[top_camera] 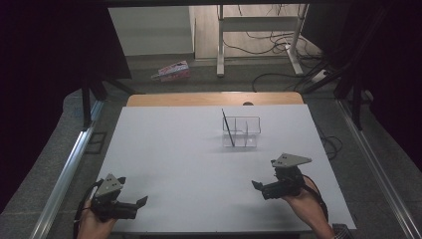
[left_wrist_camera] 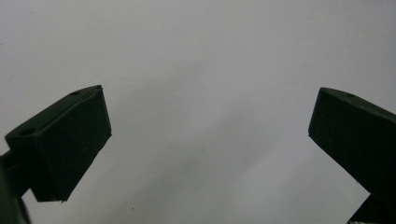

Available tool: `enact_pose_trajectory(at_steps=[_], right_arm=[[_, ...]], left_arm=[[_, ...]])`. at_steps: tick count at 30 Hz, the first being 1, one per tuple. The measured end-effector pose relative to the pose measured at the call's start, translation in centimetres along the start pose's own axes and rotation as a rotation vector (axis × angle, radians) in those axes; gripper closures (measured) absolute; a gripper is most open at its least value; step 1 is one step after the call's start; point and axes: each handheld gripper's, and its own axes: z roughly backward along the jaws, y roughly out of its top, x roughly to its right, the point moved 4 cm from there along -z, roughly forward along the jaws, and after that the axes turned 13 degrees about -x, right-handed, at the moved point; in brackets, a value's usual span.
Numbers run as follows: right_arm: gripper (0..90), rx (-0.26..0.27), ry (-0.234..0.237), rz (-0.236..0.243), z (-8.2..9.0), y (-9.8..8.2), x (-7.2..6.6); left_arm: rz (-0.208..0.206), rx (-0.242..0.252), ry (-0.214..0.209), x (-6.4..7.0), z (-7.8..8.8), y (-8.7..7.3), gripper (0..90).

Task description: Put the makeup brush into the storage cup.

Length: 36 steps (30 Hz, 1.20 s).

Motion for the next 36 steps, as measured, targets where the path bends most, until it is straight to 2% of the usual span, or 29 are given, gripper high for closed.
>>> enact_pose_trajectory(at_steps=[36], right_arm=[[0.0,-0.004,-0.046,-0.036,1.9,-3.0,0.4]], left_arm=[[-0.001,-0.001,-0.001,0.0,-0.1,0.1,0.0]])
